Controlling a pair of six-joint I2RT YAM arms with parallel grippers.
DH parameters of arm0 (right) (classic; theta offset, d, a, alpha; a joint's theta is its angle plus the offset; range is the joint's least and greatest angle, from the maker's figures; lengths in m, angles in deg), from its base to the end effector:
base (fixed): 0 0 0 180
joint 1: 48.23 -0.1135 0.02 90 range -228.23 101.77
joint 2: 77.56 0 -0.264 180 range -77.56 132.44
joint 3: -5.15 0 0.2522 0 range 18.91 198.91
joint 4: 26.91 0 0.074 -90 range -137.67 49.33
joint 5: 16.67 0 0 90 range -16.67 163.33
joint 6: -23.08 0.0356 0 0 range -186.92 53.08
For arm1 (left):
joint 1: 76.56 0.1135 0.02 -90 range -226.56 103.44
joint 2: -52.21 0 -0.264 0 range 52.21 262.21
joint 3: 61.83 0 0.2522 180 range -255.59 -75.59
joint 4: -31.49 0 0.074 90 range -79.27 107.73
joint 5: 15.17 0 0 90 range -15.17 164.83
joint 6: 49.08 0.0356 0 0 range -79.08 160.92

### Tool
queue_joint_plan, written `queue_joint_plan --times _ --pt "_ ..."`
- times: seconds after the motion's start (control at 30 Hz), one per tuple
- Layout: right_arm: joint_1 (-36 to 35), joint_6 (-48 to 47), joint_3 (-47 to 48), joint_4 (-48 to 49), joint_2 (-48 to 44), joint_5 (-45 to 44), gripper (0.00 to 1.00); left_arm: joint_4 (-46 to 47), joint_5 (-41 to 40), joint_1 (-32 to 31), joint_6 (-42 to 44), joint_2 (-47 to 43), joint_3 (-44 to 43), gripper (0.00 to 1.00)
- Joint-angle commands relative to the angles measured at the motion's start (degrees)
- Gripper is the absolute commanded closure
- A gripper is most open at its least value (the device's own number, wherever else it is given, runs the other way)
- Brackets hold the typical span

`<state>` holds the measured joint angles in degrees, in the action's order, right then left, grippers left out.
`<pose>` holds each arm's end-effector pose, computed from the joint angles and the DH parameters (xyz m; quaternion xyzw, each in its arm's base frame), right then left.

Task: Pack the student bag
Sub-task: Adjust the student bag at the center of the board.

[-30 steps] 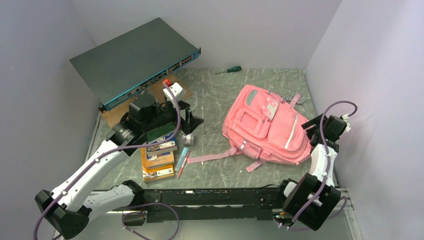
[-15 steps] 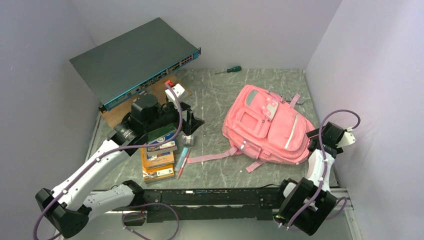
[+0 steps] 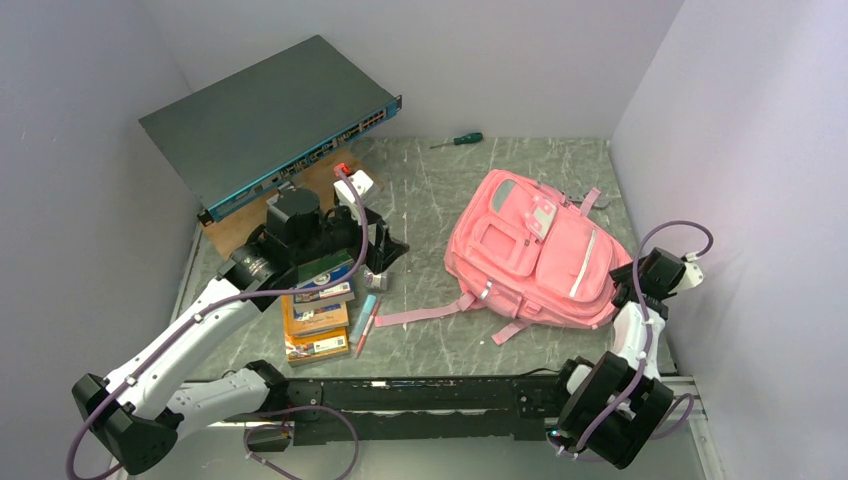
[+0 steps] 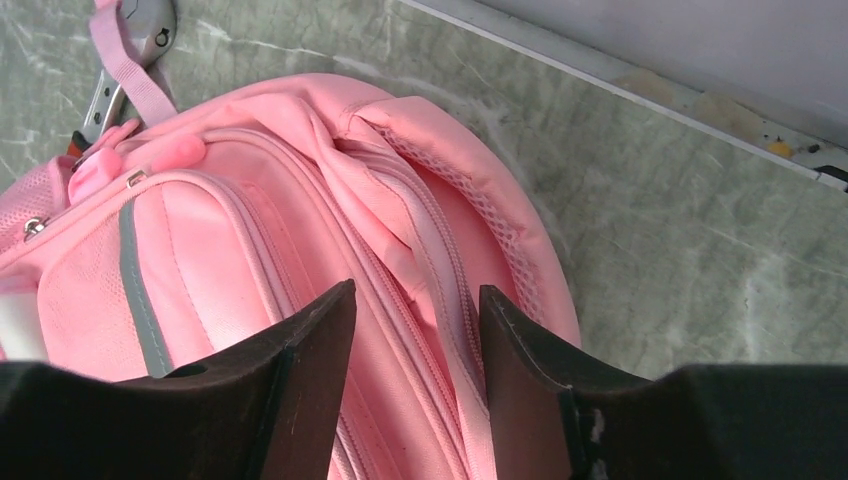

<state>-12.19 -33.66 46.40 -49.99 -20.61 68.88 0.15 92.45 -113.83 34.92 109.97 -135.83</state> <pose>0.1635 -0.1224 0.1980 0.5261 0.7317 -0.0455 0.4309 0.1729 -0.1451 0.3792 0.3011 0.7304 -0.3346 0.5137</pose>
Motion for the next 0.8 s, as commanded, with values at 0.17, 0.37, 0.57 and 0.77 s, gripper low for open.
queue_joint_plan --times 0.17,0.37,0.57,0.77 --pt "0.2 -1.4 -0.6 5.8 7.1 7.2 0.43 0.4 -0.7 -0.5 1.2 -0.6 -2.7 0.01" --pt "-0.6 -2.9 -2.3 10.6 7.3 13.1 0.77 0.5 -0.8 -0.6 1.1 -0.6 -2.4 0.01" --pt "-6.2 -4.1 1.8 7.3 -3.3 11.7 1.0 0.4 0.2 -0.7 0.5 0.9 -2.8 0.01" --pt "-12.0 -5.2 10.2 5.0 -8.2 16.9 1.0 0.4 0.5 -0.7 0.3 2.3 -2.8 0.01"
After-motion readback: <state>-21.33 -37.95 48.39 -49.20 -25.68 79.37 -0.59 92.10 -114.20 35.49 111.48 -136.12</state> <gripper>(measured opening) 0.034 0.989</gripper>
